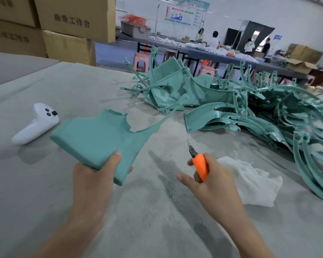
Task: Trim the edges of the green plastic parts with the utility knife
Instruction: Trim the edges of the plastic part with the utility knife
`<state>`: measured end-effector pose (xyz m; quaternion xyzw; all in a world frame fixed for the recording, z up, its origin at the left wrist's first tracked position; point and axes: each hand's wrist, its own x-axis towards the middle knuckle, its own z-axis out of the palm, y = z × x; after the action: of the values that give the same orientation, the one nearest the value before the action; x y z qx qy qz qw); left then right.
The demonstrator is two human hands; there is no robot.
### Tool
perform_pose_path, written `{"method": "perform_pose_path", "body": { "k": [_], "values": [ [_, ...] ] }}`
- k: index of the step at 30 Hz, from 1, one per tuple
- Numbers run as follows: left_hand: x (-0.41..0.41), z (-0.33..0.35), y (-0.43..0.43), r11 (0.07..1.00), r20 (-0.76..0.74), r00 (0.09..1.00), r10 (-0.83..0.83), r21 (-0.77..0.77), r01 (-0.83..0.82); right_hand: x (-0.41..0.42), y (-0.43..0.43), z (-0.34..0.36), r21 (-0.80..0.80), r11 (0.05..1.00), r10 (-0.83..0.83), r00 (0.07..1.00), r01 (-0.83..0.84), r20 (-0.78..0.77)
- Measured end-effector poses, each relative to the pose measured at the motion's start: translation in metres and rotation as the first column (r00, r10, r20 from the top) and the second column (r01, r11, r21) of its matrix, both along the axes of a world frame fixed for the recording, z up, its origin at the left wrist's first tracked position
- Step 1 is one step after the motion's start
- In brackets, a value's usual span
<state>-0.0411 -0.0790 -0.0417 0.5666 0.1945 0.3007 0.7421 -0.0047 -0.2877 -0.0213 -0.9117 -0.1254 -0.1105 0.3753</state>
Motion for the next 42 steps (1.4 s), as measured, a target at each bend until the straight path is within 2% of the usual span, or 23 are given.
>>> {"method": "perform_pose_path", "body": {
  "k": [8, 15, 19, 24, 33, 38, 42],
  "values": [
    [0.001, -0.002, -0.001, 1.0, 0.007, 1.0, -0.012, -0.013, 0.012, 0.004, -0.005, -0.001, 0.048, 0.997, -0.068, 0.996, 0.066, 0.048],
    [-0.001, 0.0, -0.006, 0.991, 0.022, 0.991, -0.135, -0.009, 0.135, 0.011, -0.011, -0.004, 0.164, 0.981, -0.101, 0.995, 0.1, -0.003],
    [-0.002, 0.002, -0.005, 0.968, 0.051, 0.971, -0.233, -0.081, 0.236, 0.011, -0.011, 0.0, 0.251, 0.962, -0.117, 0.993, 0.106, 0.026],
    [-0.005, 0.005, -0.003, 0.914, 0.097, 0.928, -0.359, -0.165, 0.371, 0.008, -0.011, 0.0, 0.287, 0.954, -0.095, 0.995, 0.081, 0.036],
    [-0.006, 0.007, -0.002, 0.848, 0.144, 0.893, -0.426, -0.28, 0.45, 0.006, -0.004, 0.0, 0.351, 0.936, -0.05, 0.996, 0.023, 0.069],
    [-0.007, 0.009, -0.003, 0.855, 0.136, 0.889, -0.437, -0.244, 0.458, 0.004, -0.003, -0.001, 0.311, 0.95, -0.044, 0.994, 0.009, 0.104],
    [-0.009, 0.01, -0.005, 0.866, 0.125, 0.888, -0.443, -0.195, 0.46, 0.002, 0.0, 0.001, 0.372, 0.928, -0.019, 0.994, -0.024, 0.112]
  ]
}}
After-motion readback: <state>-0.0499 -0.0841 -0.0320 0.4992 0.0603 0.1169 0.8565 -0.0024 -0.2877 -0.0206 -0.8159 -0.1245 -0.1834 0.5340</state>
